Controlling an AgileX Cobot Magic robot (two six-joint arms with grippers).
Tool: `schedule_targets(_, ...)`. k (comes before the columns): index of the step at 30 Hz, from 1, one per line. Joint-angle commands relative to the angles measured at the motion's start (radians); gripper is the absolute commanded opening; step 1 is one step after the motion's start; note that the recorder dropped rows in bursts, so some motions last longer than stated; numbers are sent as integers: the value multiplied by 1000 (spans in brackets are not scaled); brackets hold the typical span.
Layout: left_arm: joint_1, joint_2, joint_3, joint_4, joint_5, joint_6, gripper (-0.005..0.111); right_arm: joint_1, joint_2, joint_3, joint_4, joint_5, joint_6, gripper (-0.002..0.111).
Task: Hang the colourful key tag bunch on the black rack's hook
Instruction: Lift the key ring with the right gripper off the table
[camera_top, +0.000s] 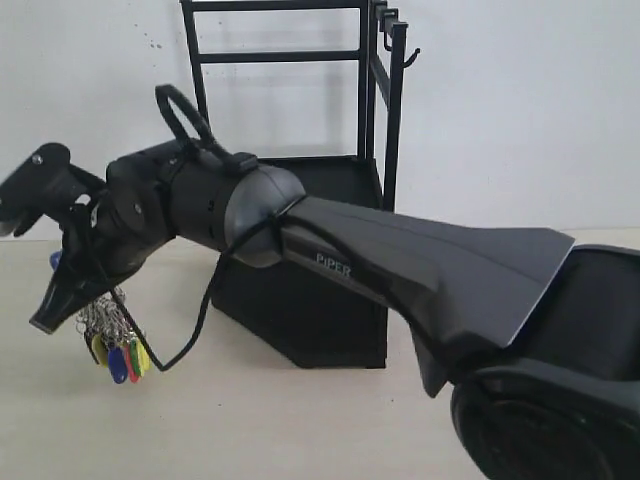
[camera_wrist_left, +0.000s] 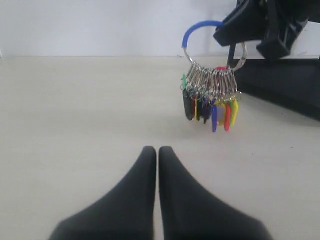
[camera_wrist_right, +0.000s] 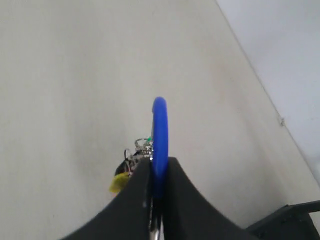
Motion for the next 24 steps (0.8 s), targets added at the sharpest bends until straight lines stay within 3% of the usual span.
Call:
schedule_targets(1, 4, -2, -1, -7, -14, -10, 4, -8, -86, -9, 4, 3, 140, 0)
schedule_targets(9, 4, -2, -1, -7, -14, -10, 4, -8, -179, -9, 7, 49, 381, 0)
schedule_targets(24, 4, -2, -1, -7, -14, -10, 4, -8, -306, -9, -6, 317, 373, 0)
